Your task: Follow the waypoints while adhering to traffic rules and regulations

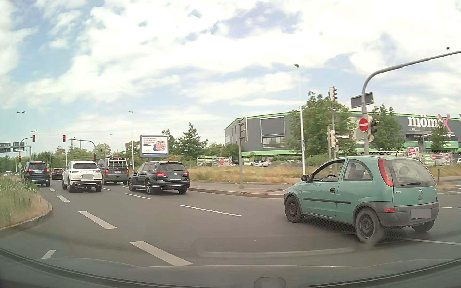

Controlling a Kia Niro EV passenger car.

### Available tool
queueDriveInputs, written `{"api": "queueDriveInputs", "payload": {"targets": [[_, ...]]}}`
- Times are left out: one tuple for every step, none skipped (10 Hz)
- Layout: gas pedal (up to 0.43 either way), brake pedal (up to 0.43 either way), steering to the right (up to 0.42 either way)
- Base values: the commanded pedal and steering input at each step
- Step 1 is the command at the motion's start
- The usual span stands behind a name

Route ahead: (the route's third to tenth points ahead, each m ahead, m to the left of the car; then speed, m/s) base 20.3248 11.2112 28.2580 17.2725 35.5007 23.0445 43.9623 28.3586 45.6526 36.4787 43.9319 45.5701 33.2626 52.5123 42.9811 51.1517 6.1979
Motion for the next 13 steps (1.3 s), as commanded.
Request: {"api": "queueDriveInputs", "payload": {"targets": [[0.000, 0.018, -0.274], [0.000, 0.018, -0.270], [0.000, 0.018, -0.265], [0.000, 0.024, -0.256], [0.000, 0.018, -0.251], [0.000, 0.018, -0.249], [0.000, 0.018, -0.249], [0.000, 0.018, -0.249], [0.000, 0.018, -0.249], [0.000, 0.018, -0.249], [0.000, 0.018, -0.249], [0.000, 0.018, -0.249], [0.000, 0.018, -0.249]]}}
